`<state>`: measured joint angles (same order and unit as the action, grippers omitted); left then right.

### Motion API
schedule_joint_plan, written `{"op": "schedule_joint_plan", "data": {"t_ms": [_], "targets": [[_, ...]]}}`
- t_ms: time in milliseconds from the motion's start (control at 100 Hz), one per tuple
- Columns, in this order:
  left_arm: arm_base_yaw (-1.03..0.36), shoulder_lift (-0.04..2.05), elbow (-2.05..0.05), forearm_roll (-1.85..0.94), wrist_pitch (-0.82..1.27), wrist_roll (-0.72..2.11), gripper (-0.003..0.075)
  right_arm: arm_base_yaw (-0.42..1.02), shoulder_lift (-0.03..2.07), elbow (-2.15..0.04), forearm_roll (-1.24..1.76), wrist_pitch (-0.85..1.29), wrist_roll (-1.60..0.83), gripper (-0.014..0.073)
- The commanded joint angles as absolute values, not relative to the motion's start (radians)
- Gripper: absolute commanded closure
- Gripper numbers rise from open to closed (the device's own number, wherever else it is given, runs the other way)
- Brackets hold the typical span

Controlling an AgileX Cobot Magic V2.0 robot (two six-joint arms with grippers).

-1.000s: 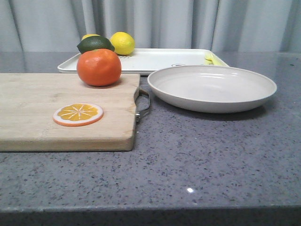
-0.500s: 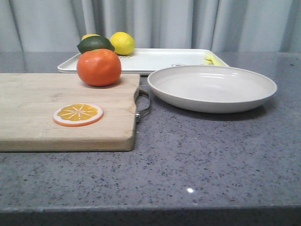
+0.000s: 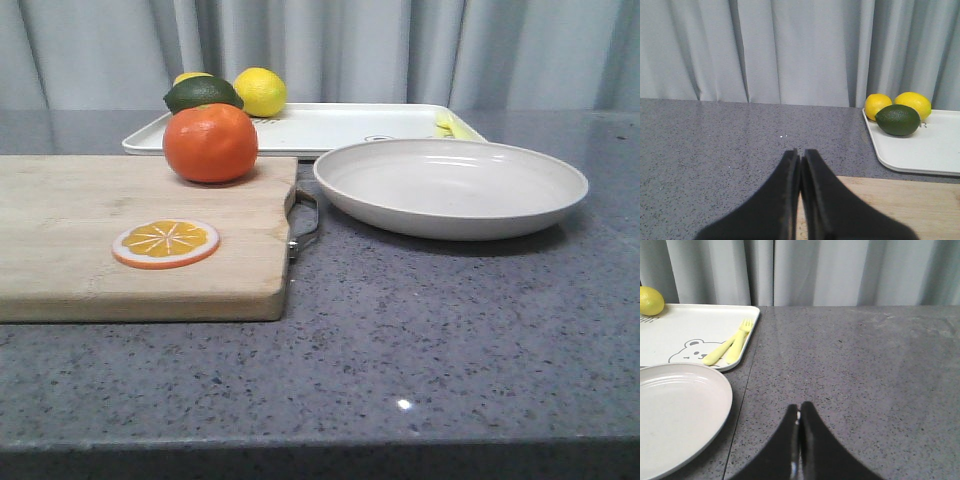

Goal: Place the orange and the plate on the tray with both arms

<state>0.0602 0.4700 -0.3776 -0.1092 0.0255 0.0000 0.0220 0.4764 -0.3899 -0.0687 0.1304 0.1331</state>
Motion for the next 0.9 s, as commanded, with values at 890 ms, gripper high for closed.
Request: {"op": "schedule_joint_plan", "data": {"t_ms": [890], "targets": [[0.061, 0.520, -0.437, -0.113, -0.107, 0.000, 0.0500, 0.023, 0.571, -0.490, -0.085, 0.030, 0.130, 0.0660]]}}
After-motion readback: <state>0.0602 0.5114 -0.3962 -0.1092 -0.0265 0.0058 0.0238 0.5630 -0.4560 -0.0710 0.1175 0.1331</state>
